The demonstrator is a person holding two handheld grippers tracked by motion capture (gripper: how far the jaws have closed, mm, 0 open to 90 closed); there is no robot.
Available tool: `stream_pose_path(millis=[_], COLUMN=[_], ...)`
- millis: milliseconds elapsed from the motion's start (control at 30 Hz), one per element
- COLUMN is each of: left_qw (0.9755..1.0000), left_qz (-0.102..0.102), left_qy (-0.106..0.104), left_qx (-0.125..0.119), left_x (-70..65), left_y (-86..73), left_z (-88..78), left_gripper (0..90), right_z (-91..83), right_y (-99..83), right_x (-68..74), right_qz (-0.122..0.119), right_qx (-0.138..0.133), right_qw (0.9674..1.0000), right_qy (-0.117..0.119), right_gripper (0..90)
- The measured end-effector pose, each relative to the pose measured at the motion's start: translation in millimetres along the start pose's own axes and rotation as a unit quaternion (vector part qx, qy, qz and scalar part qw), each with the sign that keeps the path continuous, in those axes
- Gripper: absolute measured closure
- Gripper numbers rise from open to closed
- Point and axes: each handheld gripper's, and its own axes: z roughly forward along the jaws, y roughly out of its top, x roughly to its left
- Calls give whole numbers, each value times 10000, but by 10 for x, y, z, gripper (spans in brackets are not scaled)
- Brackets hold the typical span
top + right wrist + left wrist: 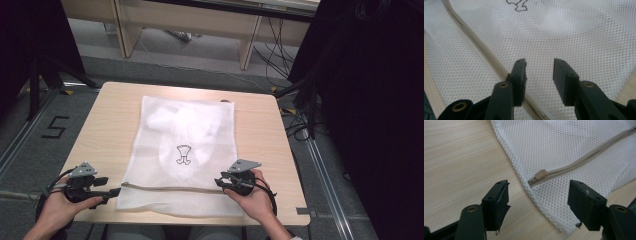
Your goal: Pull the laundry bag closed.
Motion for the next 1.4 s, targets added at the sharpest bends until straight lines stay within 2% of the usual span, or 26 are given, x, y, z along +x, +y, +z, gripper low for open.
stream_pose_path(millis=[33,67,100,133,167,200,233,267,333,367,400,433,467,533,700,767,800,833,1000,1033,1067,1100,1133,1167,1400], left_qw=[10000,9999,10000,10000,10000,10000,9999,9999,9999,9999,9999,9999,10000,10000,10000,10000,9999,9999,9999,9999,9999,10000,9999,10000,10000], left_qz=[58,56,66,-19,-41,-37,119,102,118,121,121,122,25,-22,1,13,125,112,112,112,112,42,105,12,-19], left_qy=[-34,-51,-1,-2,53,40,13,11,-19,-19,-18,14,10,33,37,15,0,0,58,69,70,71,68,82,37], left_qx=[60,85,52,-4,-25,-42,85,70,83,85,85,73,0,-13,9,20,106,104,104,100,97,38,98,8,29], left_x=[9,8,4,-7,-7,-12,9,7,11,11,10,7,-7,-9,-5,-4,10,9,2,0,-2,-12,-2,-13,-9], left_y=[4,8,5,5,6,7,12,13,16,17,17,17,15,14,12,10,12,10,4,2,0,-3,-3,-6,-16], left_z=[-7,-8,-2,10,20,18,-1,2,1,2,2,4,17,24,21,18,4,3,-2,-3,-5,2,-8,6,6], left_gripper=[327,327,327,327,327,327,327,327,327,327,327,327,327,327,326,326,326,326,326,326,327,327,326,326,326], right_z=[-29,-29,-19,21,2,9,47,31,69,70,89,91,109,116,151,156,170,181,260,267,302,318,329,360,472], right_y=[11,11,20,14,32,47,52,82,110,127,137,150,158,175,210,229,236,242,306,327,339,360,380,395,510], right_x=[17,17,22,42,49,52,72,85,119,128,143,162,166,190,232,243,253,267,328,343,363,379,399,416,503], right_qz=[98,98,65,60,39,-32,-76,-81,-149,-223,-271,-233,-301,-307,-357,-377,-382,-353,-488,-536,-587,-629,-648,-699,-775], right_qx=[174,174,120,-69,85,92,-90,77,-30,36,-47,14,-38,-53,-97,-38,-74,-75,-102,-29,-101,-75,-15,-101,-42], right_qw=[9998,9998,9999,9999,10000,9999,9999,9999,9999,9997,9996,9996,9993,9993,9988,9986,9986,9987,9977,9972,9969,9964,9961,9958,9941], right_qy=[-19,-19,-9,-60,21,41,-37,43,75,129,97,181,237,218,315,361,358,362,459,514,505,555,598,580,753], right_gripper=[635,635,635,637,639,640,642,644,649,651,653,654,656,658,660,660,661,662,667,666,667,667,667,667,665])
